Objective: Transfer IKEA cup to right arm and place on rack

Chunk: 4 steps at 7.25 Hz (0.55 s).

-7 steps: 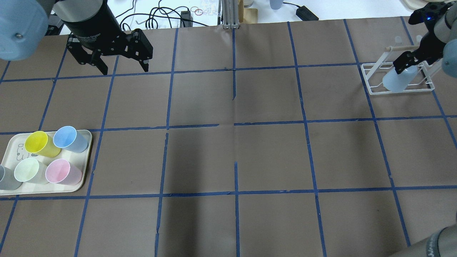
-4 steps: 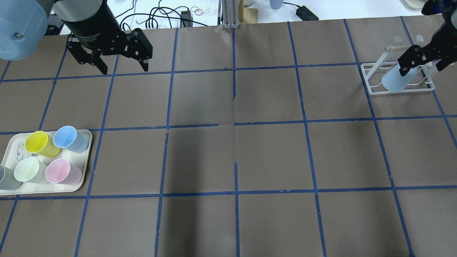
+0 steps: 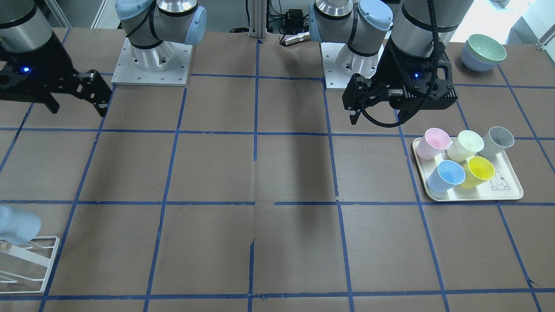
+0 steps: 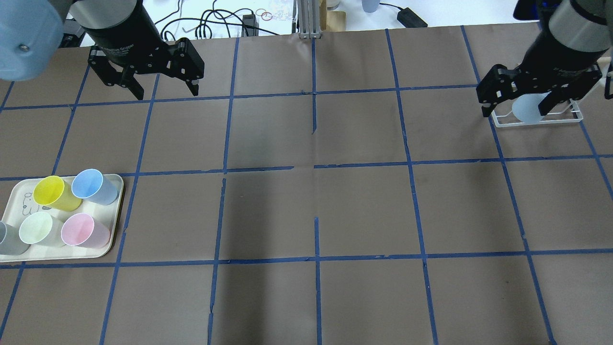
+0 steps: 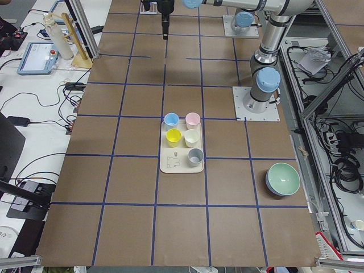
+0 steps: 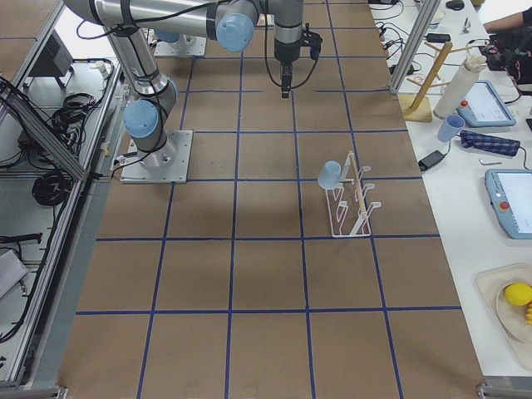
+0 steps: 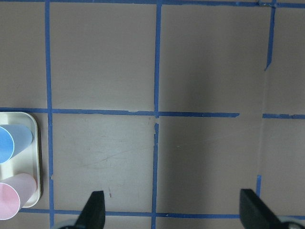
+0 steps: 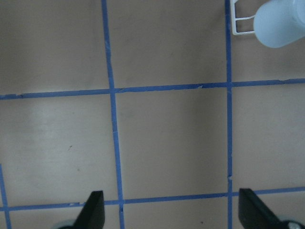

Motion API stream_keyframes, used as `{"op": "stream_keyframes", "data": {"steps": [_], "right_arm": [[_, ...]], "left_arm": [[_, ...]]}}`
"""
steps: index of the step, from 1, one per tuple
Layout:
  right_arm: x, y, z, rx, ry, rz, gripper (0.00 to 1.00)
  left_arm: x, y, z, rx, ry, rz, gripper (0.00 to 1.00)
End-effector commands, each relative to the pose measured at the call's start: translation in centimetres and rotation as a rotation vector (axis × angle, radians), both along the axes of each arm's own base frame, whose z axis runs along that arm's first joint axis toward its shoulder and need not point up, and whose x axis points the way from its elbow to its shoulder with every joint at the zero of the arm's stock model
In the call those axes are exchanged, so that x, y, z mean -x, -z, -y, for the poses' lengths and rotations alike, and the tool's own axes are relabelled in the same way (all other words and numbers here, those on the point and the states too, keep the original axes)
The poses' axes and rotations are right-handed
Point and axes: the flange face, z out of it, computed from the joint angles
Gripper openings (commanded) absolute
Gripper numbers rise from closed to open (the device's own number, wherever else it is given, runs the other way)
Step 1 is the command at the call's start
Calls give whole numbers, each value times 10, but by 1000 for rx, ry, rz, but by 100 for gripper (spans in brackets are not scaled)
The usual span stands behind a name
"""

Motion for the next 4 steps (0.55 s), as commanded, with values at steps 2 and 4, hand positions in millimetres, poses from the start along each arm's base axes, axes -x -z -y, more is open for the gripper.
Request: {"op": "stream_keyframes", "data": {"steps": [2, 4], "right_arm": [[-69, -10, -34, -31, -55, 51, 100], [-70, -17, -51, -30, -52, 57, 100]], "left_arm": [[0, 0, 0, -1, 0, 0, 100], [0, 0, 0, -1, 0, 0, 100]]}}
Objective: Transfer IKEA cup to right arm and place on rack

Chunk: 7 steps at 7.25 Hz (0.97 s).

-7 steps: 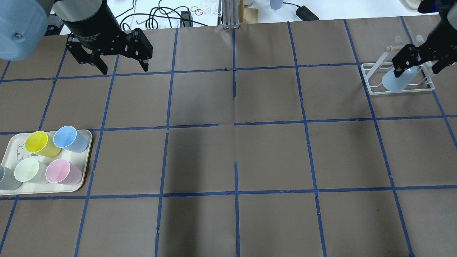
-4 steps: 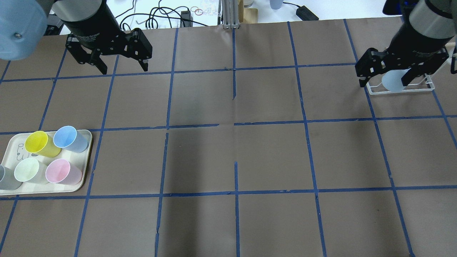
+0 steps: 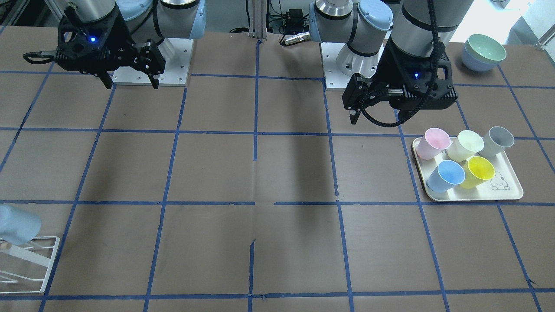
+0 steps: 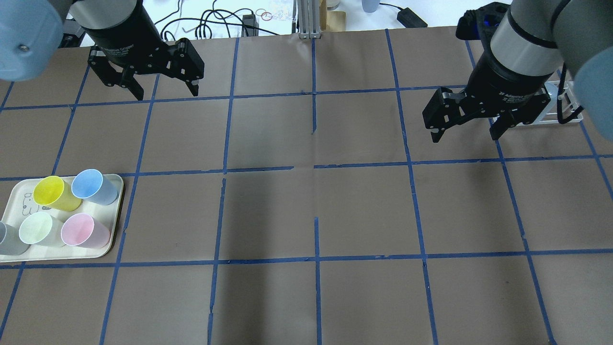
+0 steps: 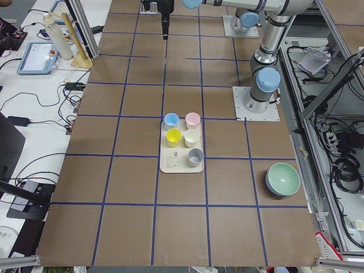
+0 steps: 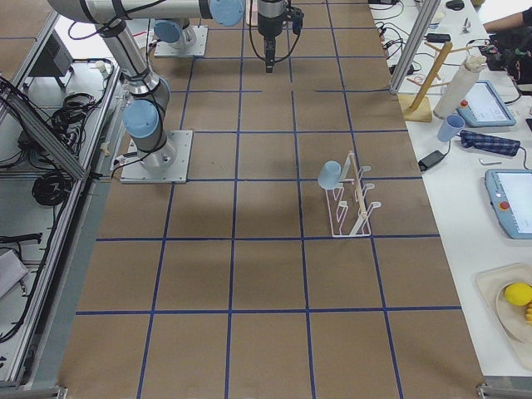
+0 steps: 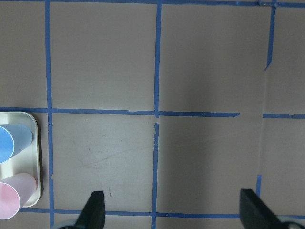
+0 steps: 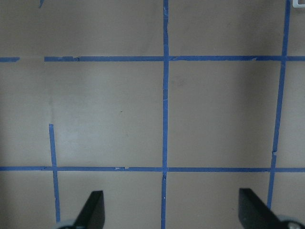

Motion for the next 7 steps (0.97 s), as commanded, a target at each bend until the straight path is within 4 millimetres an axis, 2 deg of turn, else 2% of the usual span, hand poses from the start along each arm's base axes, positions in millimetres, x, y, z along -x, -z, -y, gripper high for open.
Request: {"op": "stream_keyframes", "data": {"steps": [1, 4, 7], "right_arm": [[-2, 0, -10, -7, 0, 12, 100], [4, 8, -13, -41, 12, 1, 100], [2, 1, -19, -31, 9, -1, 100]], "left_arm": [[0, 0, 0, 0, 0, 0, 100], [0, 0, 0, 2, 0, 0, 100], [0, 0, 0, 2, 0, 0, 100]]}}
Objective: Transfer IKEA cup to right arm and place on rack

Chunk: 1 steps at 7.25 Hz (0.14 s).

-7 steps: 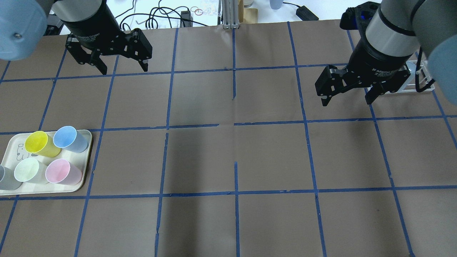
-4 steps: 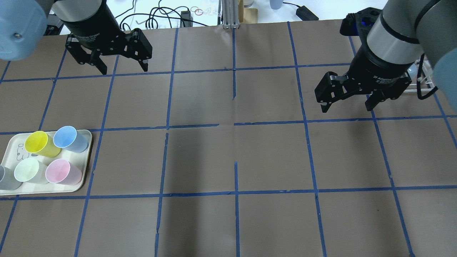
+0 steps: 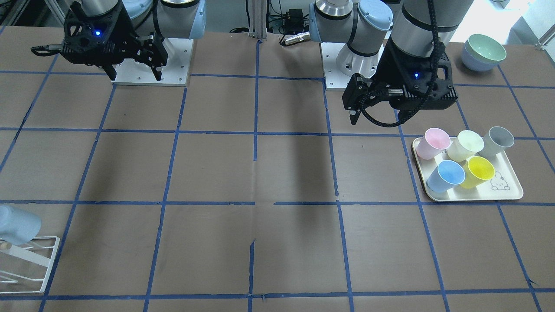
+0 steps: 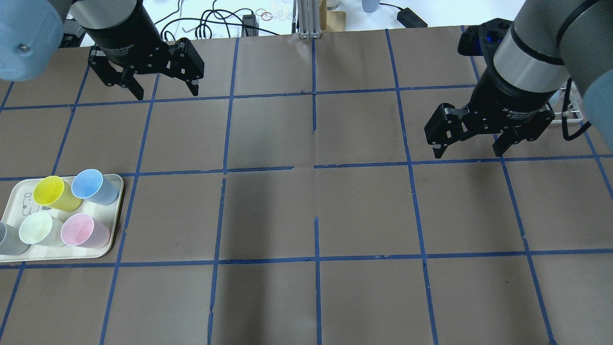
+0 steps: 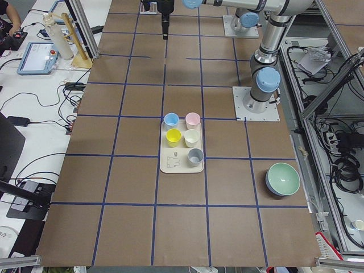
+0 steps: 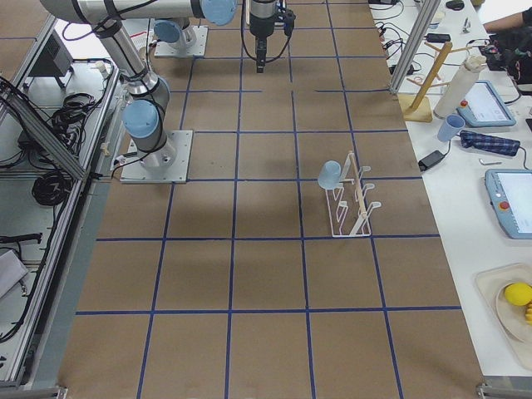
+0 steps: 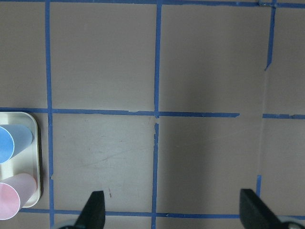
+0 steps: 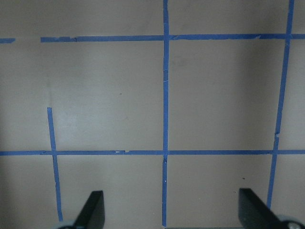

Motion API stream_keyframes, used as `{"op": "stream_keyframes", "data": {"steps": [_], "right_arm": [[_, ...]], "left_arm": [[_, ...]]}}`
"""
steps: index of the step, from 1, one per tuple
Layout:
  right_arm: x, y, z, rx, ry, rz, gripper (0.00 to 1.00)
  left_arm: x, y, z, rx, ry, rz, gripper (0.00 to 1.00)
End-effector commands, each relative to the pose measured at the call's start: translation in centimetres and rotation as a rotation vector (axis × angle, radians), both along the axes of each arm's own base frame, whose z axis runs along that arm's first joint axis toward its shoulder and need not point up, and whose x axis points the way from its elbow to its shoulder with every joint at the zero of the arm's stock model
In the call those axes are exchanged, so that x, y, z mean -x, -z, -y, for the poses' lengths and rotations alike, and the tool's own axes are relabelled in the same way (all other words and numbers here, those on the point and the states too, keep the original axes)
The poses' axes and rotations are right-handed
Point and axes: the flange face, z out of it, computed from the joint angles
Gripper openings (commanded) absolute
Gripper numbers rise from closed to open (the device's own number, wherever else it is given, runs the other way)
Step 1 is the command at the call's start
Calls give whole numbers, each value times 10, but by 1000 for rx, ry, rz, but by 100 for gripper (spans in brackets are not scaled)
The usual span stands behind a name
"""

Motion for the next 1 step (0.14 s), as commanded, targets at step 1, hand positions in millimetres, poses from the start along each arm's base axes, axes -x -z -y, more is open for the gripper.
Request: {"op": "stream_keyframes", "data": {"steps": [1], "right_arm": [[0, -4, -2, 10, 0, -1, 100]], "left_arm": [[0, 0, 0, 0, 0, 0, 100]]}}
